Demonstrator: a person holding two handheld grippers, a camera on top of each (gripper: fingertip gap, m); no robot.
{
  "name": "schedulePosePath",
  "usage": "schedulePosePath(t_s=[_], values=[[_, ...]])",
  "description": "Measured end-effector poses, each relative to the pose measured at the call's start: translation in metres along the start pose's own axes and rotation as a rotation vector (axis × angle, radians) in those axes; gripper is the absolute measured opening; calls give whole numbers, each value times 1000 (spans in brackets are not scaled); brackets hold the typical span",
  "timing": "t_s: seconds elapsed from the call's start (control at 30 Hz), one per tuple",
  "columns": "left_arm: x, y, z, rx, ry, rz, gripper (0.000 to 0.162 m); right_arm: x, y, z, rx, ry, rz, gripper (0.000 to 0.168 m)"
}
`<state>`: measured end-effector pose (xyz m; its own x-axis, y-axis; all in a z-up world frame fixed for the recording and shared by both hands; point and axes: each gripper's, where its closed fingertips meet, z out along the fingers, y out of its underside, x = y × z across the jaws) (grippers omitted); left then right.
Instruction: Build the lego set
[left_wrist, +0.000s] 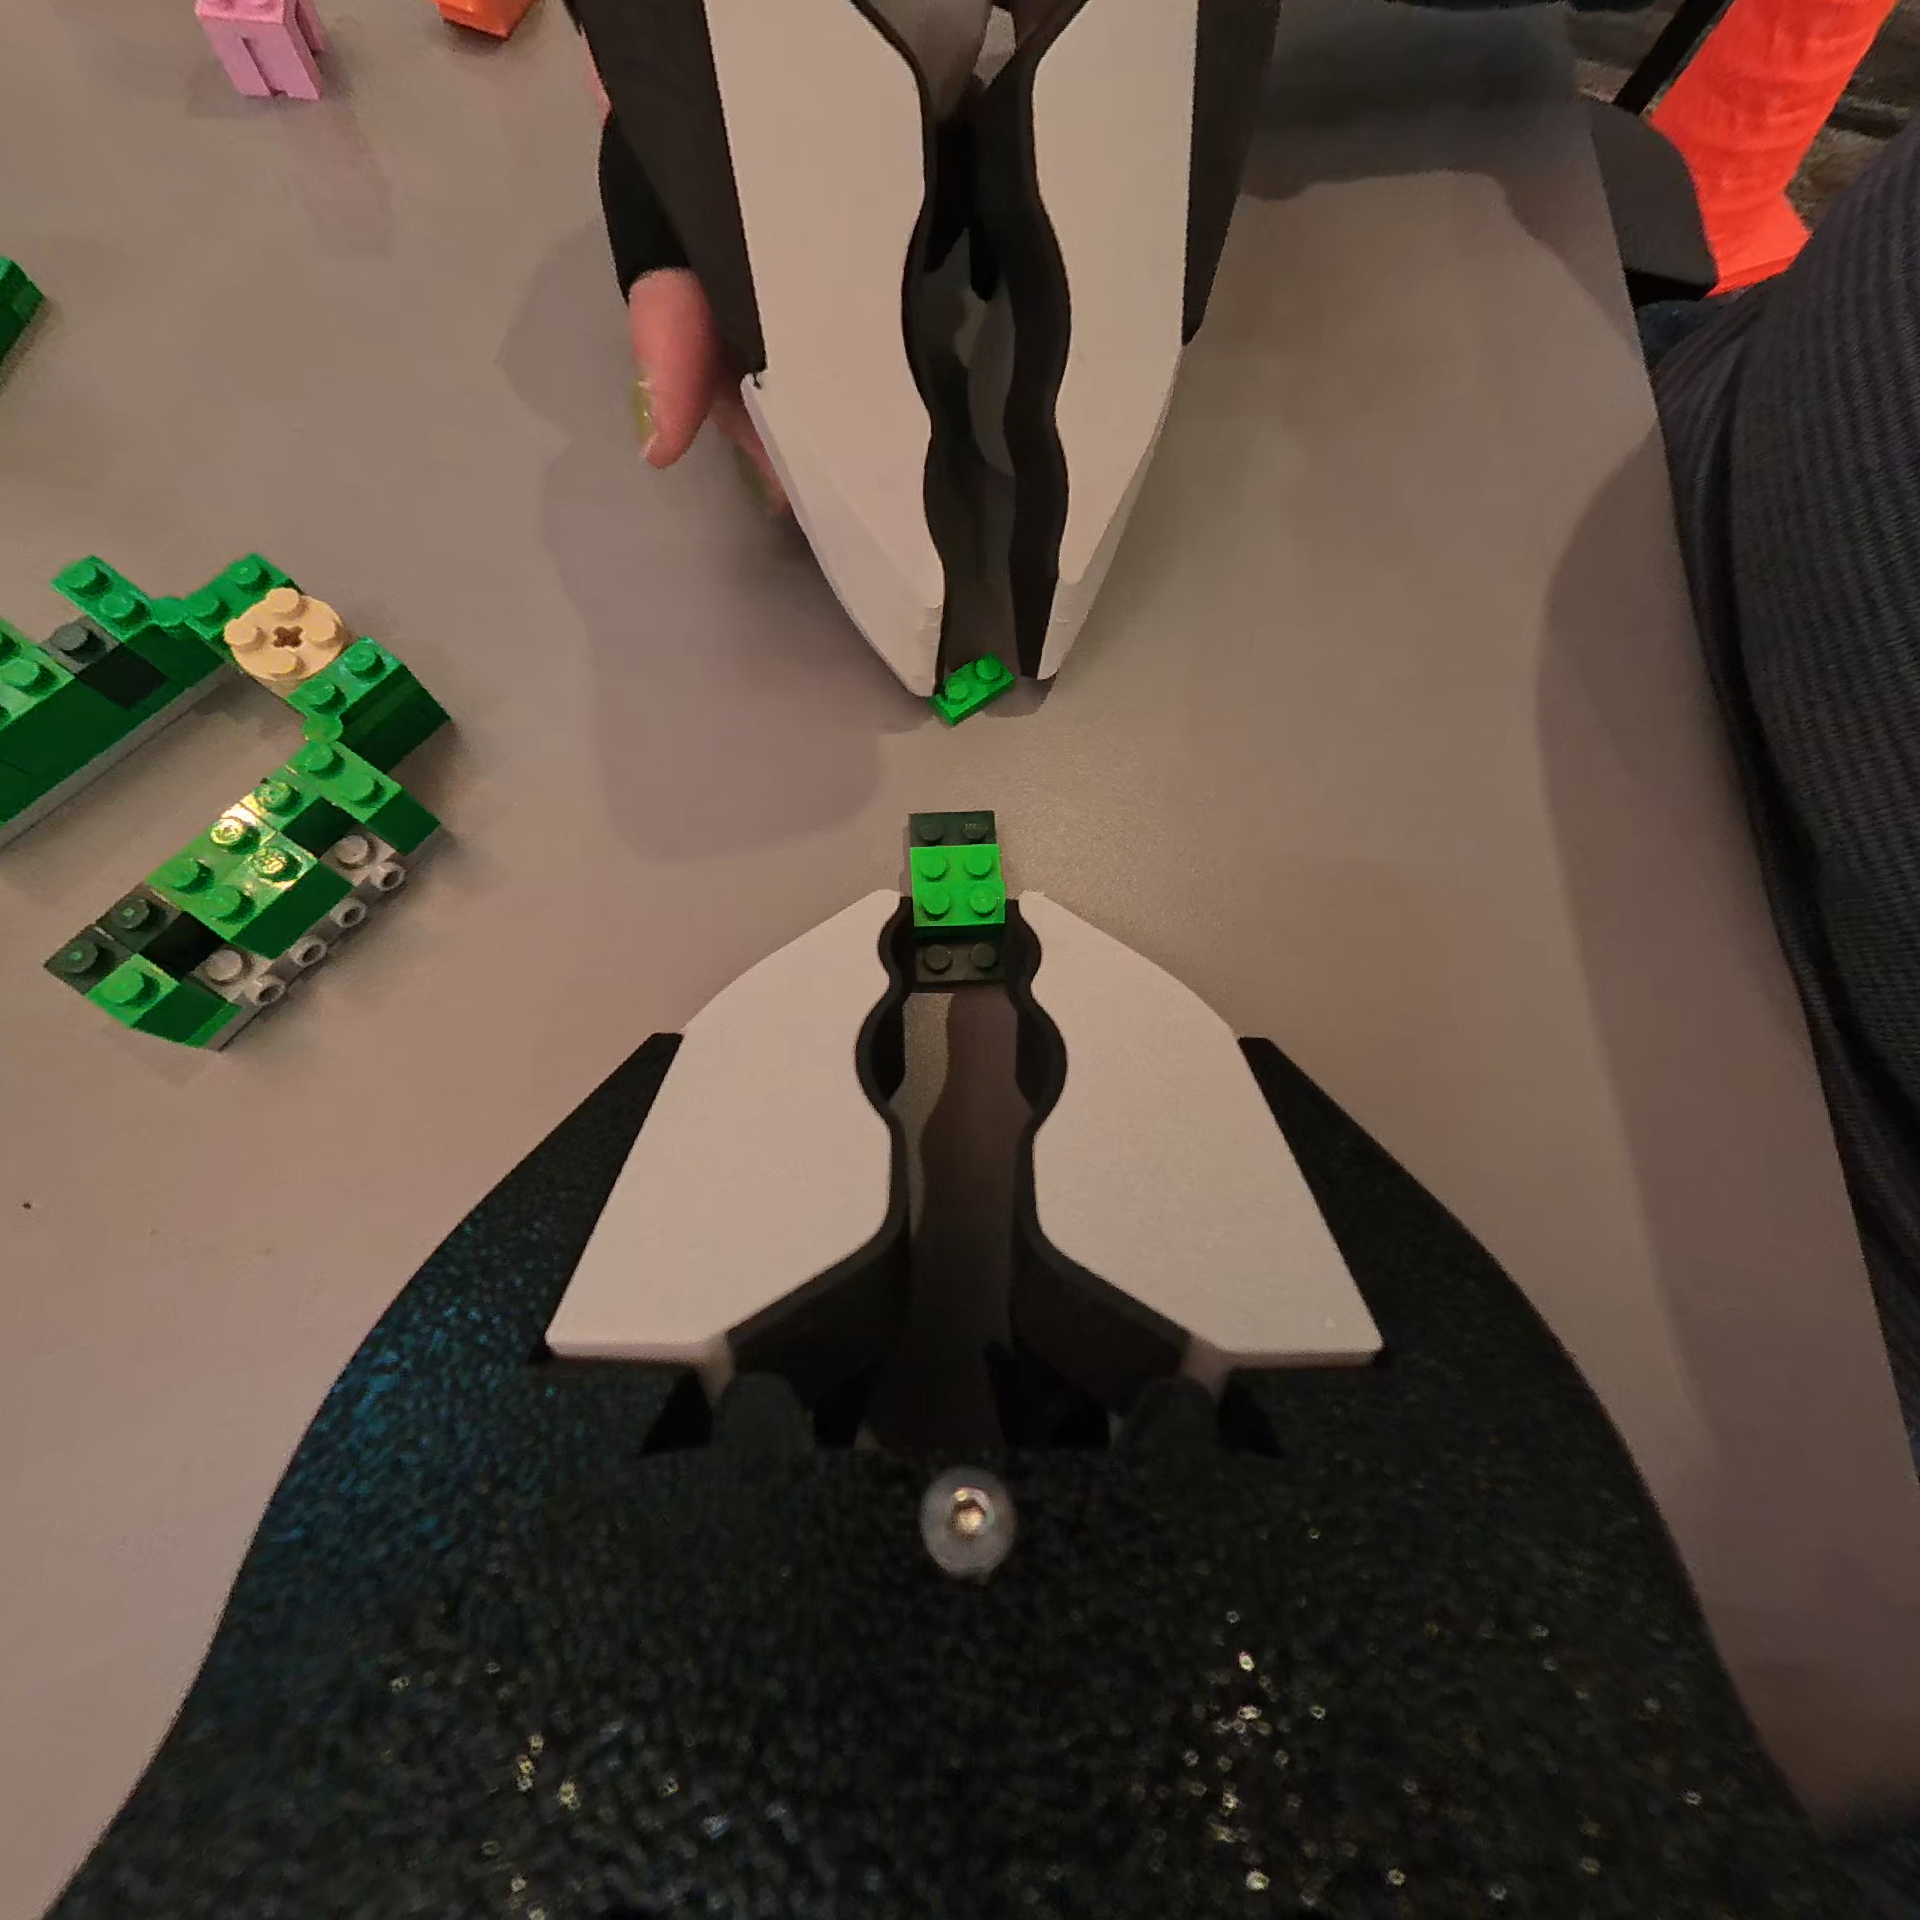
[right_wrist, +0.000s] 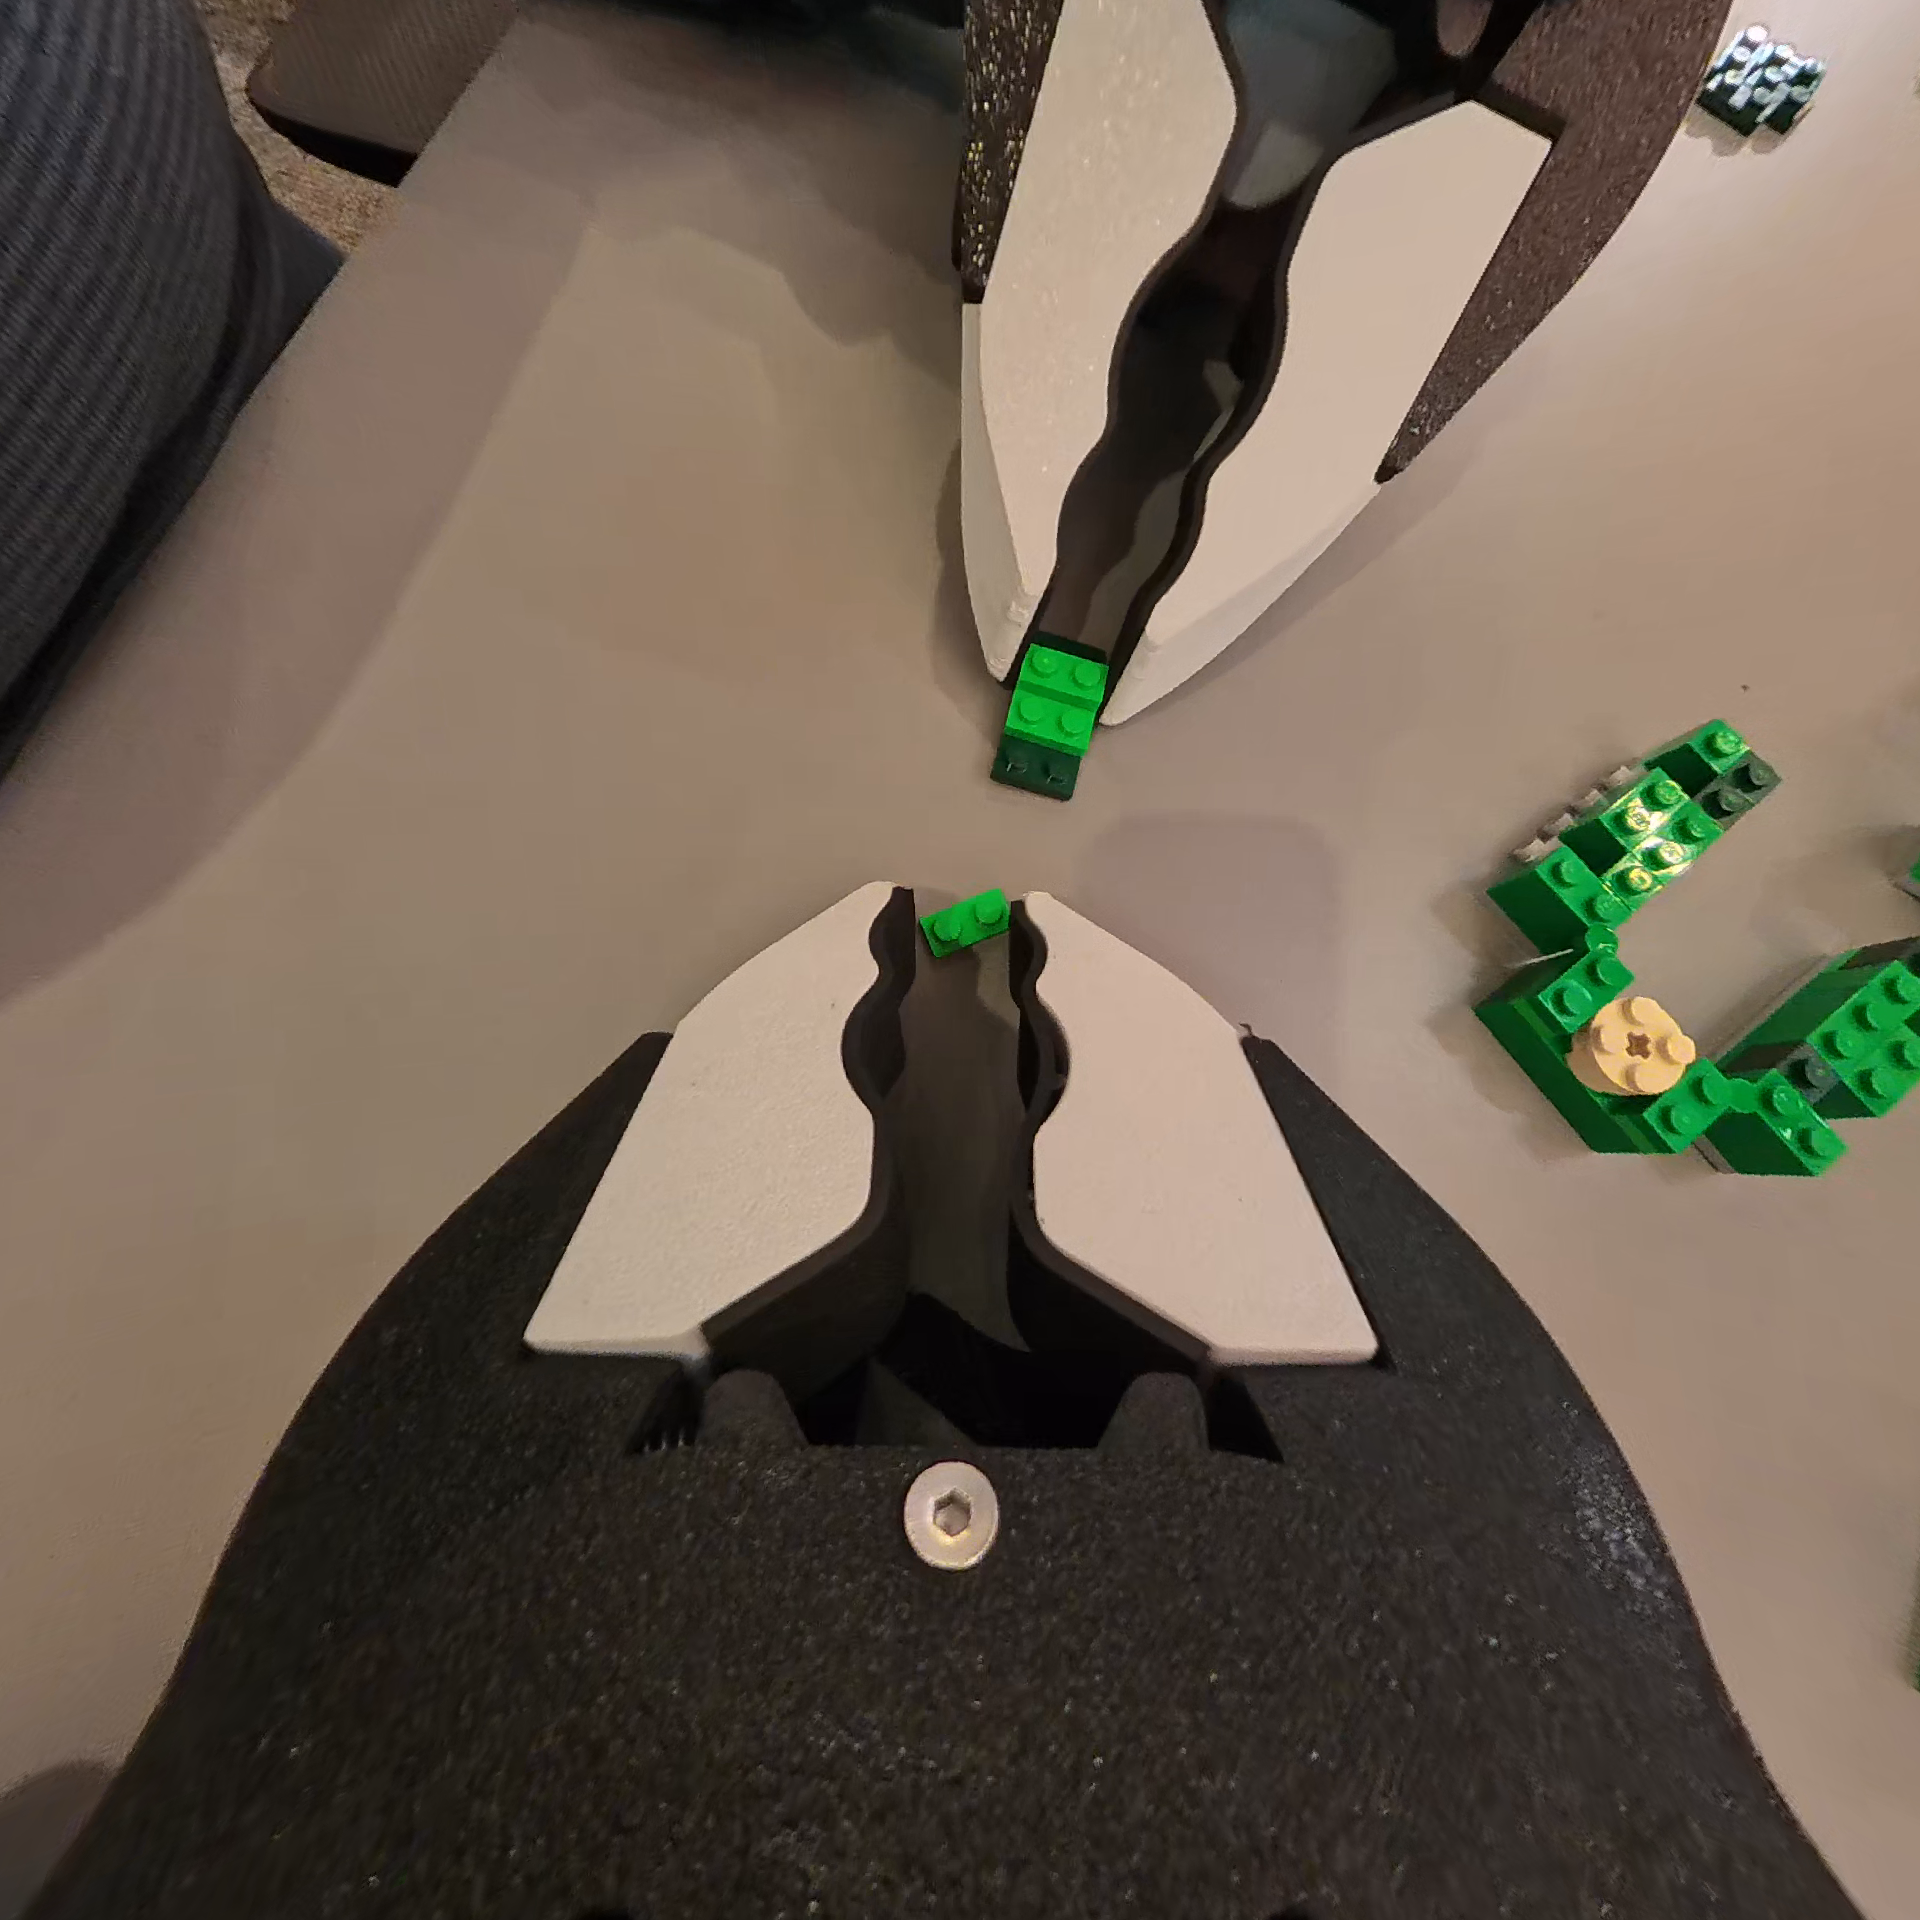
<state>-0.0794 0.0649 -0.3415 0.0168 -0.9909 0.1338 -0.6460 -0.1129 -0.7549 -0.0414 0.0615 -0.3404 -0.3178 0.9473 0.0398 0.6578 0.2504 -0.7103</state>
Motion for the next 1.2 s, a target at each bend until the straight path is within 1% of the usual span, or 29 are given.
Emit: schedulePosePath(t_s=[0.3, 0.43, 0.53, 0.73, 0.87, 0.97, 1.07, 1.2], values=[[0, 0, 0, 1, 5, -7, 16, -1, 3, -2, -11, 9, -9, 17], [0, 0, 0, 1, 9, -12, 16, -4, 3, -7, -5, 1, 26, 15], [0, 0, 0, 2, 10, -14, 16, -11, 8, -5, -49, -33, 58, 15], [-1, 0, 0, 3, 8, -22, 16, -19, -2, 4, -40, -49, 17, 16], [-1, 0, 0, 4, 8, -24, 16, -9, -10, 2, 2, 19, 9, 16], [-1, 0, 0, 4, 9, -25, 16, -4, -8, 2, 3, 53, -22, 17], [0, 0, 0, 4, 10, -26, 16, -3, -7, 3, -9, 63, -36, 17], [0, 0, 0, 5, 12, -27, 16, 4, -9, 3, 18, 79, -67, 18]])
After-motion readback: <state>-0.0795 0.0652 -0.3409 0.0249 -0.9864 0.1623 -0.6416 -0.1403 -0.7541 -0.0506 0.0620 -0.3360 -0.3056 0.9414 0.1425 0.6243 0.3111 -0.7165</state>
